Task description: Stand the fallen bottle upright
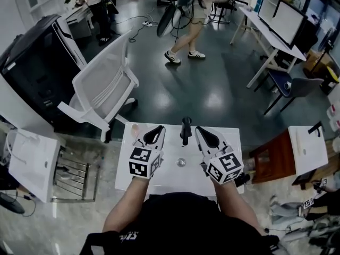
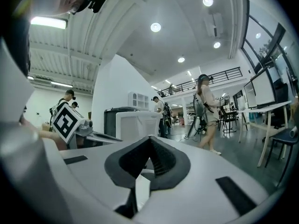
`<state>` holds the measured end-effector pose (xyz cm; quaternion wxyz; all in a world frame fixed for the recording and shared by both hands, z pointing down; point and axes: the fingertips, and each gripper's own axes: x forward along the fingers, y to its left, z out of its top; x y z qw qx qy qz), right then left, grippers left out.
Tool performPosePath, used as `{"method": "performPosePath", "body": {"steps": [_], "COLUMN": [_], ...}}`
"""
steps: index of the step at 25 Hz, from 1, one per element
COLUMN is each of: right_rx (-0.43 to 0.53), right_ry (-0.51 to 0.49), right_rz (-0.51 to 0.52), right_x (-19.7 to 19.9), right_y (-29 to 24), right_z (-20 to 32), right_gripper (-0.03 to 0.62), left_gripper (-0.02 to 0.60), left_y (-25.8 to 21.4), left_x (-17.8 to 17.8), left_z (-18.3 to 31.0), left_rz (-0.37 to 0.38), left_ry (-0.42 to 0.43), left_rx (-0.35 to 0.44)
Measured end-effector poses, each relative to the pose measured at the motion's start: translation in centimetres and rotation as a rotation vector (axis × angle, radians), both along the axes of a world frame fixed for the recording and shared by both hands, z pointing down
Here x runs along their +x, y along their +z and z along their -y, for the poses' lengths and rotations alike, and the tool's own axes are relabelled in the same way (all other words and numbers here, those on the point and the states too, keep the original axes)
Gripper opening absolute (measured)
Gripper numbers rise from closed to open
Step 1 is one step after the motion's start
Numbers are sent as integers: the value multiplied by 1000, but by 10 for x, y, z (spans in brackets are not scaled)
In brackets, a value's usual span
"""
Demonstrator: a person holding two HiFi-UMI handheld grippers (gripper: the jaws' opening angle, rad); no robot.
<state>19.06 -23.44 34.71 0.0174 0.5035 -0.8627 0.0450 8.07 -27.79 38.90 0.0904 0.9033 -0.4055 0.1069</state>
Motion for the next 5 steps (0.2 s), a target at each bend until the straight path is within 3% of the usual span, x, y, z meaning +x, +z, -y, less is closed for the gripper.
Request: {"method": "performPosePath", "body": {"steps": [5], "right_rx": [-20], "right_ry": [-14], "right_rz": [-13], "right_x": [-9], "right_y": [14], "right_z": [-17], "right_gripper": [11], "left_gripper": [32], "left_y": [-1], "left_x": [1], "left_z": [-10], "left_rz": [1], "left_ry": [-2], "left_rx": [5]}}
